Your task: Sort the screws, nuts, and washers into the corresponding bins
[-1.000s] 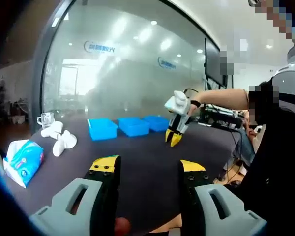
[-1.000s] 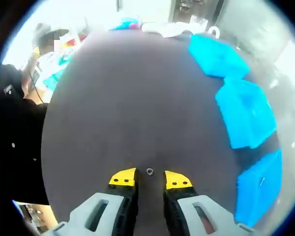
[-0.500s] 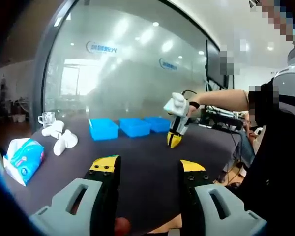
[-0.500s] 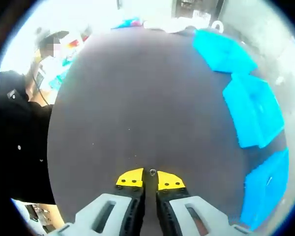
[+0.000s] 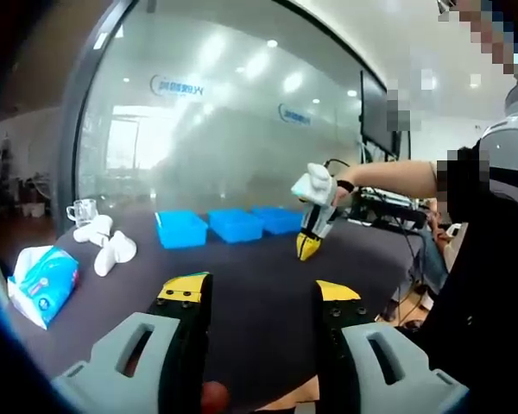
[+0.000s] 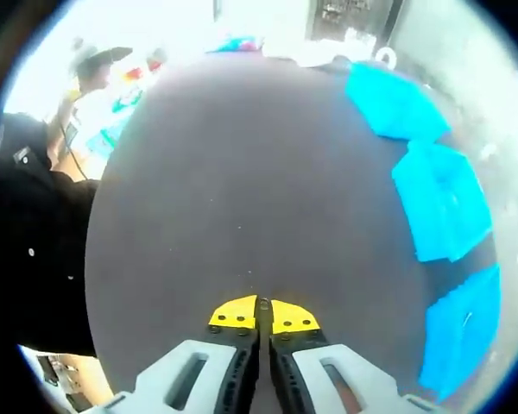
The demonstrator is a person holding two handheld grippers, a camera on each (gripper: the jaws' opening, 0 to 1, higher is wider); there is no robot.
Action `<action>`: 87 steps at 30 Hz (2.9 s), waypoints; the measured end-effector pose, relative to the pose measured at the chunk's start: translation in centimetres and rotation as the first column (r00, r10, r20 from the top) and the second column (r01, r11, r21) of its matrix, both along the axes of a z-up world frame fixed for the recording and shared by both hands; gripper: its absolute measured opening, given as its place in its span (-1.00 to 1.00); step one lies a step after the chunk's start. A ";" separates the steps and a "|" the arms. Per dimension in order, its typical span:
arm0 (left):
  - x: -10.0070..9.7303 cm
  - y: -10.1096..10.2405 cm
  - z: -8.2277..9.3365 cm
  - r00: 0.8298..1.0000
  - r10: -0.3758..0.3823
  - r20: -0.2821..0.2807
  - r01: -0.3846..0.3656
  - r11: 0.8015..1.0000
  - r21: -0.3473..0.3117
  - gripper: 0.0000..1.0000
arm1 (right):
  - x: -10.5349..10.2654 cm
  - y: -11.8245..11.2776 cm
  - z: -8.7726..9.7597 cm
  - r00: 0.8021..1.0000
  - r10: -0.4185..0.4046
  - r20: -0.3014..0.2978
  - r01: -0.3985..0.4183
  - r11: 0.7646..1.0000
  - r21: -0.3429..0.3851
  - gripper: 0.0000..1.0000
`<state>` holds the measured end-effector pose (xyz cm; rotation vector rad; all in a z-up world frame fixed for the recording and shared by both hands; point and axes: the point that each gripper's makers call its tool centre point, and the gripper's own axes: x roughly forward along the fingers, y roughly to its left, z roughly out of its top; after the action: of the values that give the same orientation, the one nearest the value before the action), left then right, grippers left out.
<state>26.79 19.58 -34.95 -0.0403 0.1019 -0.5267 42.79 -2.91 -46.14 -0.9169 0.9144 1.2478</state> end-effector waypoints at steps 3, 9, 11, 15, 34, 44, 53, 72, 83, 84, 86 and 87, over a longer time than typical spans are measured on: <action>0.0 0.0 0.2 1.000 -0.001 0.004 0.001 1.000 0.000 -0.09 | -0.1 0.0 0.9 1.000 -0.015 0.012 0.014 0.999 0.044 -0.98; 0.1 -0.1 0.4 1.000 -0.002 0.010 0.002 1.000 0.002 -0.10 | 0.2 0.6 4.1 0.994 -0.103 0.022 0.094 0.963 0.254 -0.98; 0.1 -0.1 0.5 1.000 -0.003 0.012 0.003 1.000 0.002 -0.10 | 0.6 0.7 5.3 0.989 -0.145 0.038 0.124 0.936 0.331 -0.98; 0.2 -0.1 0.7 1.000 0.000 0.018 0.000 1.000 0.001 -0.10 | 1.4 0.4 7.6 0.972 -0.230 0.048 0.179 0.858 0.481 -0.98; 0.5 -0.1 1.4 0.999 0.005 0.034 -0.005 1.000 0.002 -0.10 | 2.8 -2.4 14.4 0.703 -0.709 0.062 0.257 0.334 0.907 -0.98; 0.5 0.0 1.6 0.999 0.016 0.043 -0.016 1.000 -0.008 -0.10 | 7.2 0.4 15.8 0.668 -0.741 0.075 0.245 0.314 0.918 -0.98; 0.3 0.4 1.6 0.998 0.034 0.048 -0.033 0.999 -0.017 -0.10 | 13.9 1.9 15.4 0.619 -0.784 0.037 0.310 0.288 0.906 -0.98; 0.0 0.8 1.4 0.998 0.046 0.037 -0.045 0.999 -0.013 -0.10 | 22.6 4.3 12.0 0.570 -0.810 0.133 0.422 0.428 0.799 -0.95; 0.1 0.8 1.4 0.998 0.048 0.035 -0.047 0.999 -0.010 -0.10 | 20.3 4.3 11.4 0.607 -0.783 0.136 0.400 0.449 0.799 -0.49; 0.1 0.8 1.4 0.998 0.046 0.037 -0.045 0.999 -0.011 -0.10 | 20.0 4.2 11.5 0.609 -0.781 0.138 0.395 0.449 0.801 -0.49; 0.2 0.7 1.6 0.998 0.041 0.040 -0.040 0.999 -0.008 -0.10 | 19.1 3.9 11.8 0.618 -0.776 0.123 0.387 0.437 0.812 -0.49; 0.2 0.6 1.6 0.998 0.039 0.042 -0.038 0.999 -0.008 -0.10 | 18.9 3.8 11.8 0.621 -0.774 0.120 0.386 0.436 0.813 -0.49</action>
<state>27.01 20.21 -33.31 -0.0382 0.0584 -0.4891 61.64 0.89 -34.35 -0.1449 0.2003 0.5582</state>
